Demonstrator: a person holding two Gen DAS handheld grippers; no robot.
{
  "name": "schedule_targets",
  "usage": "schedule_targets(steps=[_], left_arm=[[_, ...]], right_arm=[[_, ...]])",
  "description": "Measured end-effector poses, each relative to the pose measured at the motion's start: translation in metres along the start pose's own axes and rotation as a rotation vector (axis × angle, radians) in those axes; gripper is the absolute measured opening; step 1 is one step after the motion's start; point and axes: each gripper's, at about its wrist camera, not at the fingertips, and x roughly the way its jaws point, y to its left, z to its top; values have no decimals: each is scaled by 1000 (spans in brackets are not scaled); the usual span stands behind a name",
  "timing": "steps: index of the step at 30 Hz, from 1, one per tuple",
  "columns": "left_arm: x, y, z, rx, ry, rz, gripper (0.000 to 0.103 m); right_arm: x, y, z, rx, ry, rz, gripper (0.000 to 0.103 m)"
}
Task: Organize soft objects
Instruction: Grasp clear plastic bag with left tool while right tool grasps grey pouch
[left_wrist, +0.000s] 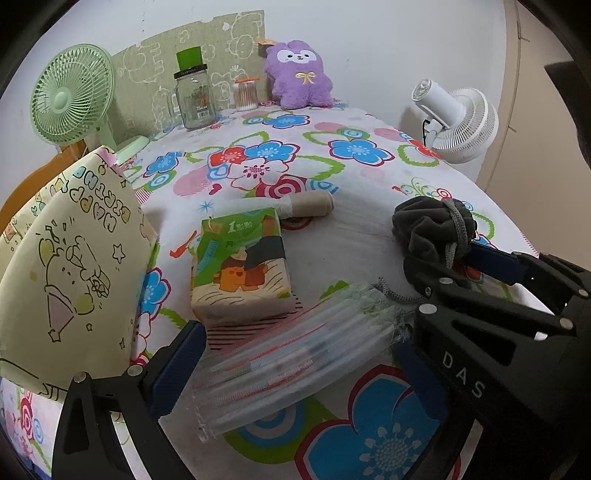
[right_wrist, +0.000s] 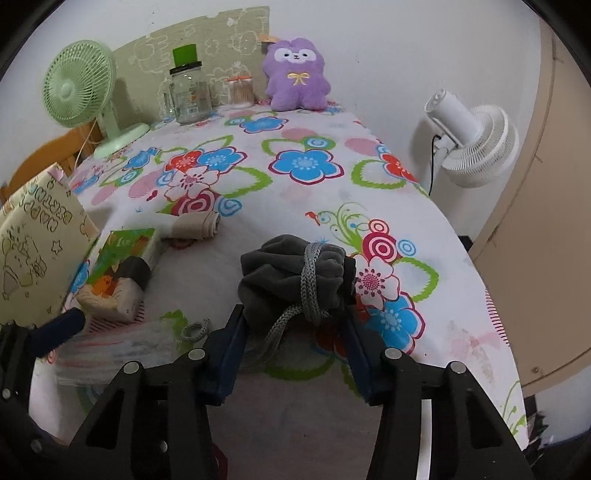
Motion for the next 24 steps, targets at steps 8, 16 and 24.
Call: schedule_targets(steps=[8,16,24], left_arm=[[-2,-1,-1,0,-3,-18,90],[-11,-7,-6,17,-10,-90,59],[-15,-4,-8,7,-8,-110,32]], right_arm=[[-8,3,-4,9,6,81,43],[-18,10,-11,15,8,125,42],[-26,16,-13,9,-4,120,43]])
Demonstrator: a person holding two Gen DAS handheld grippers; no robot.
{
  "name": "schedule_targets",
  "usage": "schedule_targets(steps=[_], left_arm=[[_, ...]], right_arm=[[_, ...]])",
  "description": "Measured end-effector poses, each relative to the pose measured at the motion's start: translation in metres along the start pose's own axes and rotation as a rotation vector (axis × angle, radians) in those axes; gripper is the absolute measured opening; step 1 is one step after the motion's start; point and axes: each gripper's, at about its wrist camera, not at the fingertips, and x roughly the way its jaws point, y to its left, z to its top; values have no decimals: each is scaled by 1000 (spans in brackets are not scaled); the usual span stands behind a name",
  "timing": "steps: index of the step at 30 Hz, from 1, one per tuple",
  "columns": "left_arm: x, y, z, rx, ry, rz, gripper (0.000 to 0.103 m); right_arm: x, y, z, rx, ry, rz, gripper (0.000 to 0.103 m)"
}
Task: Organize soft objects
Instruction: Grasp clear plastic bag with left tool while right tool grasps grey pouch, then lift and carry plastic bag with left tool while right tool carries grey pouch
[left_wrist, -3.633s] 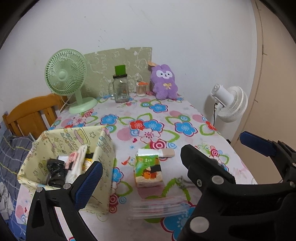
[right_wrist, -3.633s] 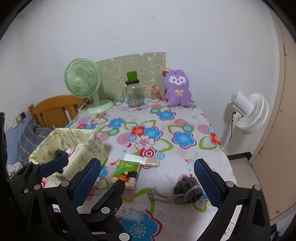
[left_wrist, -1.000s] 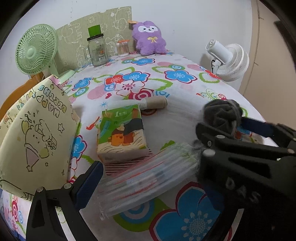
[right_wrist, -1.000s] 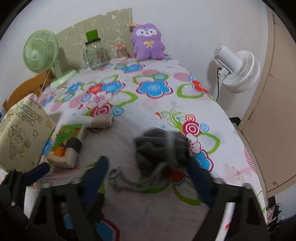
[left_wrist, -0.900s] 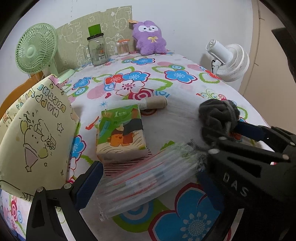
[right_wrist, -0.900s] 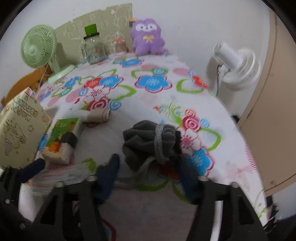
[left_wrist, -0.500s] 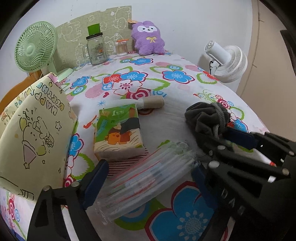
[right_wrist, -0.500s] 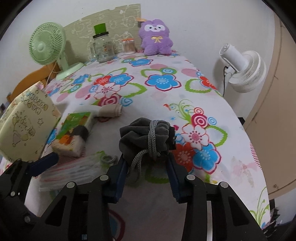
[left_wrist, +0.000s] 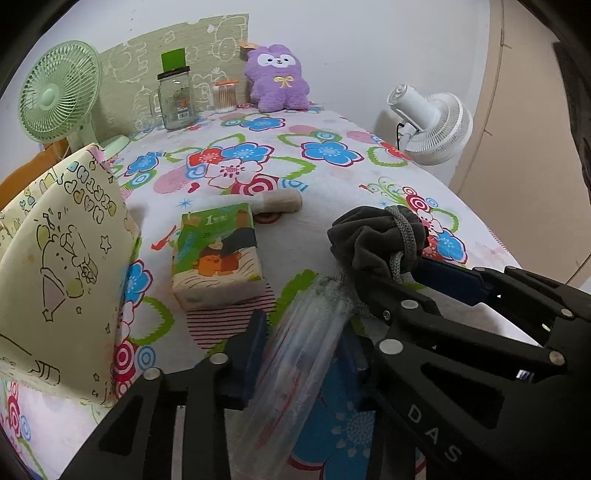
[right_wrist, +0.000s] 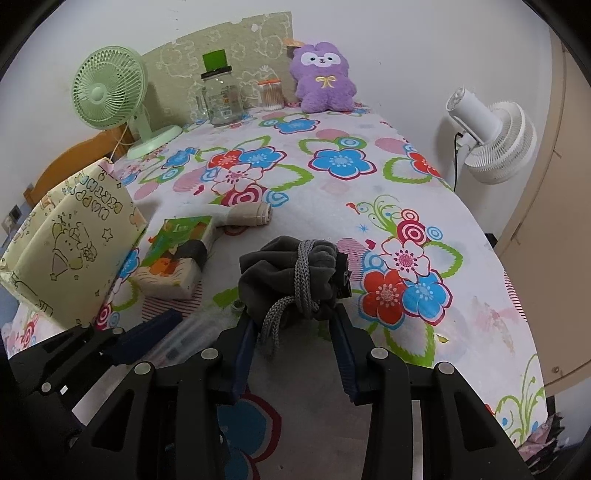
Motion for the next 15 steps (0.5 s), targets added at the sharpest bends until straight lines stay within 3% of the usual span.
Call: schedule_targets(steps=[3,6,15], left_arm=[[-5,-1,1,4,-10,1,22],[-8,1,2,-3,-11,-5,19],[-28,4,10,-17,-61,12,18]], right_arm=[[-5,1,1,-1,-10,-4,43],[-11,4,3,-7,-23,-12,43],[-33,11,11,-8,-68,-14,42]])
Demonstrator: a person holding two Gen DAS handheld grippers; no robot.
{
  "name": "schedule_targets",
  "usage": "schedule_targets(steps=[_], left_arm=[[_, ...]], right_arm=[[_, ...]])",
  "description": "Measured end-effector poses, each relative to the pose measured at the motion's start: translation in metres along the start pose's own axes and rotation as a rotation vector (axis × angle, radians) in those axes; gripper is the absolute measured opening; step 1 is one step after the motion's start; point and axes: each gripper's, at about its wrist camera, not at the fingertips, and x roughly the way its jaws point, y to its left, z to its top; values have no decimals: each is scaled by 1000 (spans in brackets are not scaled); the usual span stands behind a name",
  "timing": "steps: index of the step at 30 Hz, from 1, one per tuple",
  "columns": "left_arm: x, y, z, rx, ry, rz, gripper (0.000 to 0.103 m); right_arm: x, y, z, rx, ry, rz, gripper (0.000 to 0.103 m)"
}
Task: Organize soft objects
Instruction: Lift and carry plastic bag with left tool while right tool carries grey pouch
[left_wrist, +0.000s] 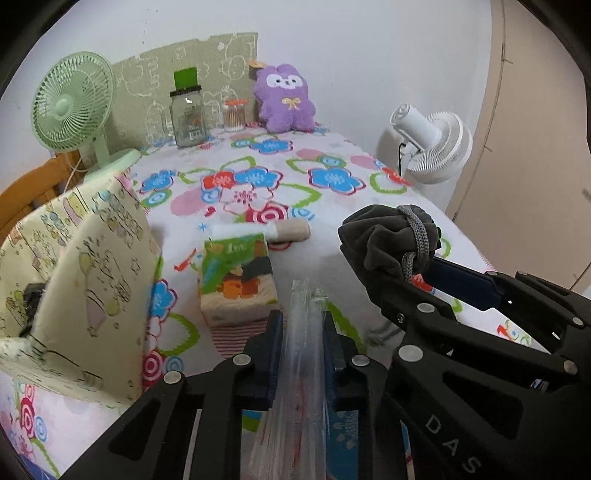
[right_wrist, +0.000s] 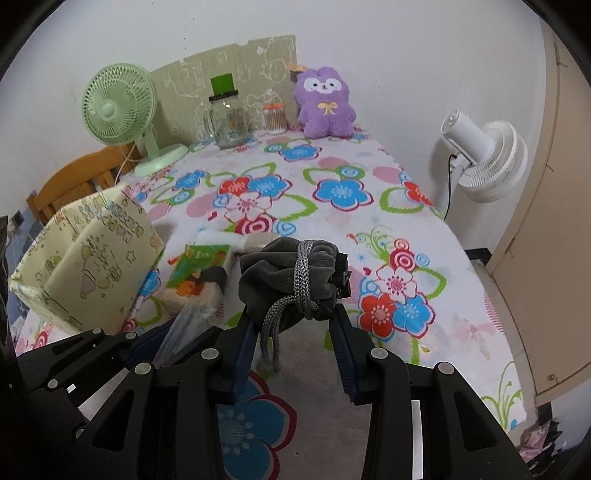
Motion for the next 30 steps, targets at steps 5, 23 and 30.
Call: schedule_targets(steps=[5,23,30], left_arm=[[-14,1,9,-3,-27,4,18],[-64,-3,43,6,-141,33,18],[-78,-3,52,12,-182,28,18]], right_arm=[[-16,3,9,3,-32,-5,42],[-70,7,37,25,-140,2,42],[-88,9,46,23,-182,-17,42]])
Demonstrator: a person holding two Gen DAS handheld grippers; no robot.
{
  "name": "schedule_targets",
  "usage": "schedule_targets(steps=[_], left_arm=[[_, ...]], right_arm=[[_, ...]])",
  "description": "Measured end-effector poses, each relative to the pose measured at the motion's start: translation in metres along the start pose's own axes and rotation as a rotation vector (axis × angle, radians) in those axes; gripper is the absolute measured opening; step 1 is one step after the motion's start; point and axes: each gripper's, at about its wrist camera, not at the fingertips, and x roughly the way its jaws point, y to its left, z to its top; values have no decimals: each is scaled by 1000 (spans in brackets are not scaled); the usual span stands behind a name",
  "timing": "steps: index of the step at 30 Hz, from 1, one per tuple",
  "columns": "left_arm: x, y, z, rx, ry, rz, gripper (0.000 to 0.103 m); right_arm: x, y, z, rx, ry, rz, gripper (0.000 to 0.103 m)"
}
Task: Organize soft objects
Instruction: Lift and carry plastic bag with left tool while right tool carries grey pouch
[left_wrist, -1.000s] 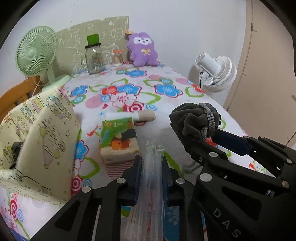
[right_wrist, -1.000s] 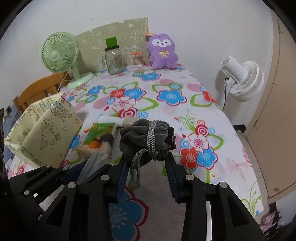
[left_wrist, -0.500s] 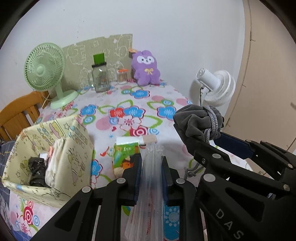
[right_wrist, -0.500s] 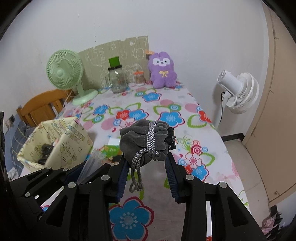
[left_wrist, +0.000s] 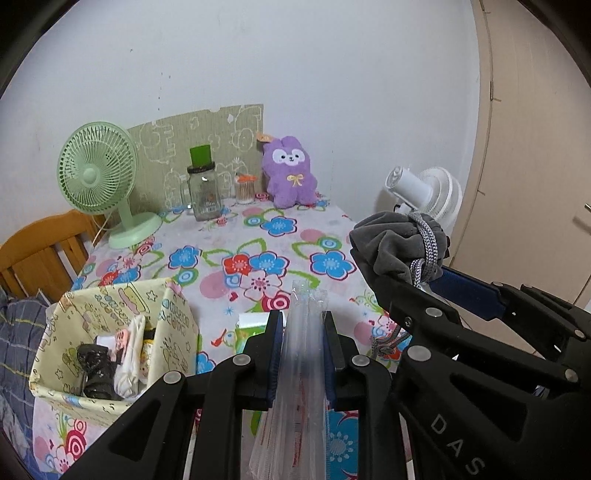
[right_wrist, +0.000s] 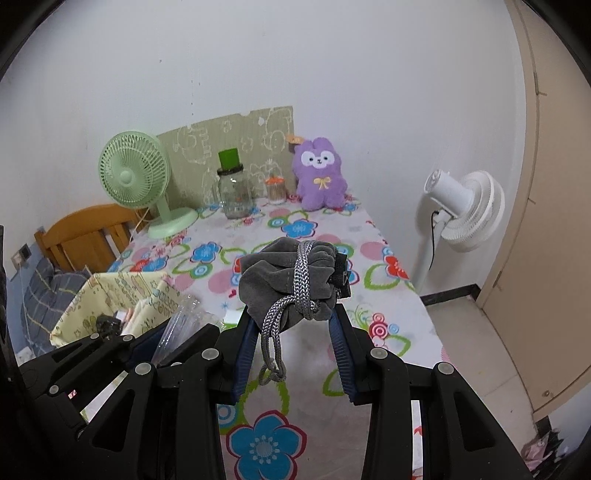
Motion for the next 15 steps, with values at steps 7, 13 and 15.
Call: schedule_targets(steps=[7,13,15], left_arm=[[-8,2,5,7,-29,9,18],[-12,9,9,6,-47,18,18],[-13,12,10,3,-53,24,18]], right_arm=[[-7,4,7,0,-22,-3,42],[-9,11,12,-8,-35,5,42],[-8,15,14,-12,-38,8,42]])
